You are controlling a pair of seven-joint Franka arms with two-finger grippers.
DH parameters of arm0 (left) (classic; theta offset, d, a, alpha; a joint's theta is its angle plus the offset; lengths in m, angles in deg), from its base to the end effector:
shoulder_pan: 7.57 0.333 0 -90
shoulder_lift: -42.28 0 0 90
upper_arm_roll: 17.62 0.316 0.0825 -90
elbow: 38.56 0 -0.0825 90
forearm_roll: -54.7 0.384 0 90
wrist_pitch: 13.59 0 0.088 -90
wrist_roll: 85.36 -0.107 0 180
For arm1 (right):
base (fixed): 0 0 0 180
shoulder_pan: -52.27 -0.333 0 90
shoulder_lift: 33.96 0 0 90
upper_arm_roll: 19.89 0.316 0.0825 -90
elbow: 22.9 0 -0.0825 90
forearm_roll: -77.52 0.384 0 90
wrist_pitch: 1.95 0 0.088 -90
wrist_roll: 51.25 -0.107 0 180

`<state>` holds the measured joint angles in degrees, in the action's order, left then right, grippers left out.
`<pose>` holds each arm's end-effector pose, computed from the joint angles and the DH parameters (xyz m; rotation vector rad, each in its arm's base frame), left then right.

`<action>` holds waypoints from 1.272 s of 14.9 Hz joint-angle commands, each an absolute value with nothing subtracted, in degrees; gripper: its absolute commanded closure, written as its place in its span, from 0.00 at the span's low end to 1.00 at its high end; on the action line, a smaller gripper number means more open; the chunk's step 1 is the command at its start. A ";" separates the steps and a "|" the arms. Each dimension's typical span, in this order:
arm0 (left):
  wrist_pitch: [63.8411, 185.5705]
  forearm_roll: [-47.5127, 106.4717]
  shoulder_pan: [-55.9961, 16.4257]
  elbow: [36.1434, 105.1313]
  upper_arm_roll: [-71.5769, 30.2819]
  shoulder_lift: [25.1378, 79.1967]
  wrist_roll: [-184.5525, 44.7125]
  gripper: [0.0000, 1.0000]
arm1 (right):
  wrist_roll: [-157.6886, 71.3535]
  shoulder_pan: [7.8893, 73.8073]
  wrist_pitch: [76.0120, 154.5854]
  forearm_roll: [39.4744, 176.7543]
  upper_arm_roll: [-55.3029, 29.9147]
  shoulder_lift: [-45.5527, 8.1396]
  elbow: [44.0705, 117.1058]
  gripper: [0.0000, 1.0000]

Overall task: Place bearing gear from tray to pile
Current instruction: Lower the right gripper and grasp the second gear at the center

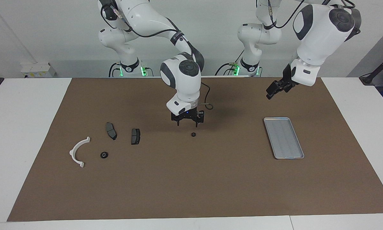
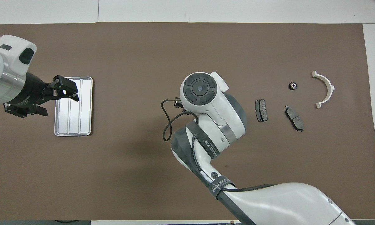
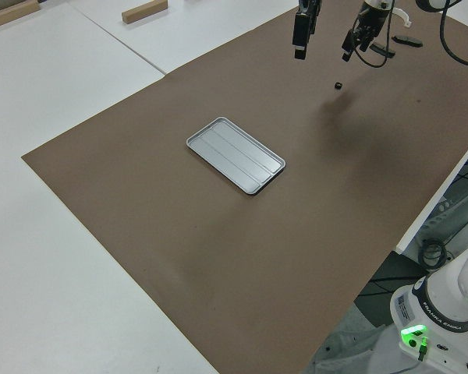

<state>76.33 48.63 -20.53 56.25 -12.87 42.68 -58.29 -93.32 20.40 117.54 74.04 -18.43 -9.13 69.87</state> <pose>0.5451 -0.0902 0.5817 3.0211 0.5092 -0.1838 0.5689 0.3681 0.3764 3.1208 -0.1969 0.0819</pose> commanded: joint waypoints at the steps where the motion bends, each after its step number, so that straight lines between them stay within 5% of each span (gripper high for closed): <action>1: 75.45 49.34 -18.13 58.21 -13.58 40.53 -60.58 0.00 | -94.41 20.63 118.80 73.83 -18.31 -5.84 66.31 0.15; 8: 71.93 49.34 -6.53 56.80 -21.92 41.32 -65.23 0.00 | -92.92 20.19 124.79 74.18 -17.43 -3.29 67.10 0.15; 19: 72.98 49.25 -5.81 56.98 -22.19 41.32 -70.07 0.00 | -89.75 20.28 128.83 76.47 -17.08 -3.55 72.98 0.15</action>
